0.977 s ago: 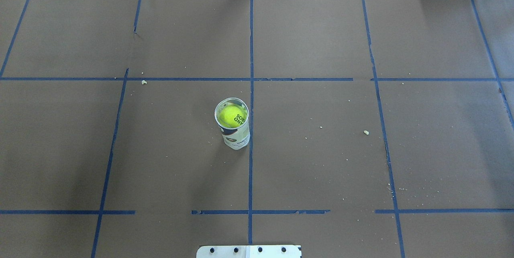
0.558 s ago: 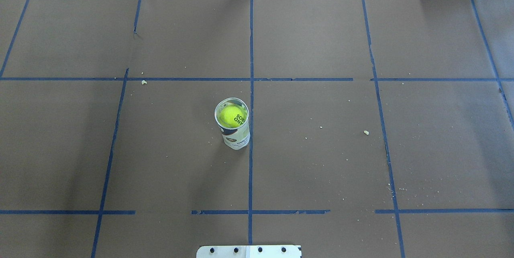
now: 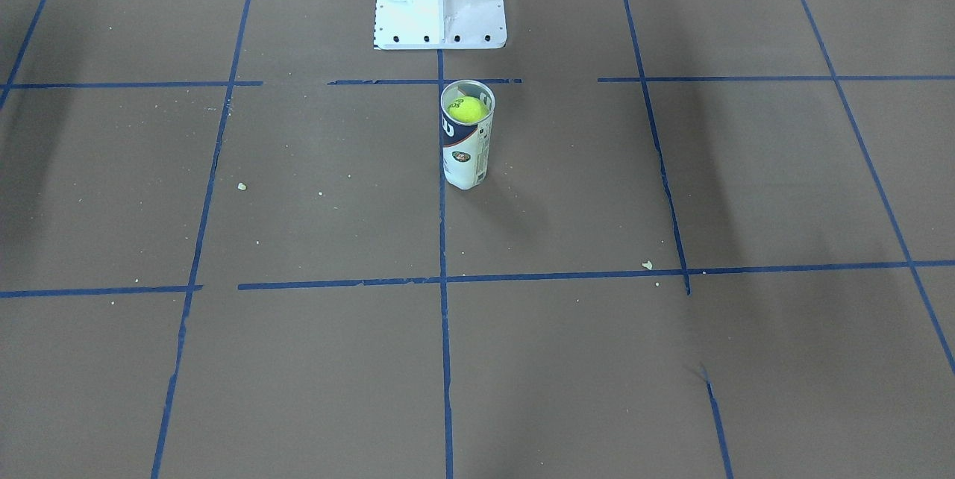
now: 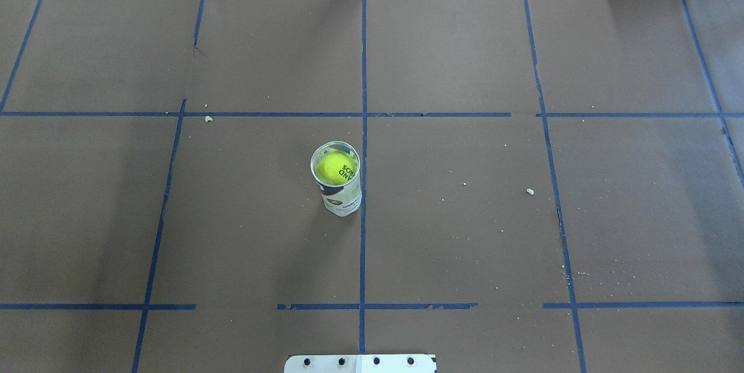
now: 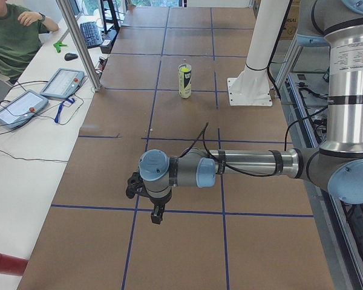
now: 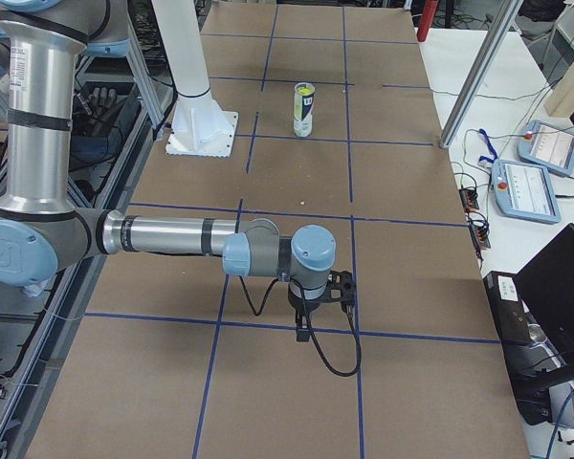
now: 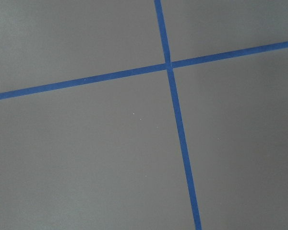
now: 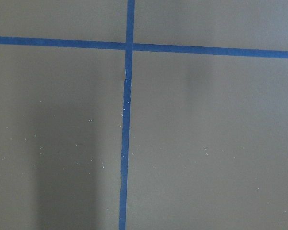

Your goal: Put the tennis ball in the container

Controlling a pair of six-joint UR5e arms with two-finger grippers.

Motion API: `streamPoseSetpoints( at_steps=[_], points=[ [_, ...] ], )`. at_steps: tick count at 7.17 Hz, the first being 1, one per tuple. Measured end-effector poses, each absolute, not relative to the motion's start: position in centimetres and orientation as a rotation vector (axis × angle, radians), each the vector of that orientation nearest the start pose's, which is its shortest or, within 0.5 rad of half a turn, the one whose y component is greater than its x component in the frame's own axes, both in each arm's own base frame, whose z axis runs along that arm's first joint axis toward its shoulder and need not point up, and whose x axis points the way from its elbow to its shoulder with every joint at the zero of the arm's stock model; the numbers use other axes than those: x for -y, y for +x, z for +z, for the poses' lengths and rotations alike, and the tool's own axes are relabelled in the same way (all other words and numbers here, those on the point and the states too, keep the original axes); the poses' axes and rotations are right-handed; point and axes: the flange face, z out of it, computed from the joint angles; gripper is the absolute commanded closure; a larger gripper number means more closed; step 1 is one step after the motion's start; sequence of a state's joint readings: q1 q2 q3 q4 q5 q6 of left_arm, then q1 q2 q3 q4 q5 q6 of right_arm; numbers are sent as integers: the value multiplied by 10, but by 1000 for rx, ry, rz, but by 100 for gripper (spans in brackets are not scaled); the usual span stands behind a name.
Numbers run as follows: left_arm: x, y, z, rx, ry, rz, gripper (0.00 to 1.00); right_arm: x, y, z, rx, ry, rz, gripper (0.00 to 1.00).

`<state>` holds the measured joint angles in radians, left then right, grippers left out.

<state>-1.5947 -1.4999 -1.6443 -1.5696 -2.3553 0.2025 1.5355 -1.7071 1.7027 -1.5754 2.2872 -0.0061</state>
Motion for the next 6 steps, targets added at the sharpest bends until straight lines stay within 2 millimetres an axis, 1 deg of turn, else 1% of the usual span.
streamPoseSetpoints(
  at_steps=[4, 6],
  points=[
    [461, -74, 642, -777, 114, 180, 0, 436, 53, 661, 716, -19, -37, 0],
    [461, -74, 640, -777, 118, 182, 0, 436, 53, 661, 716, -19, -36, 0]
  ],
)
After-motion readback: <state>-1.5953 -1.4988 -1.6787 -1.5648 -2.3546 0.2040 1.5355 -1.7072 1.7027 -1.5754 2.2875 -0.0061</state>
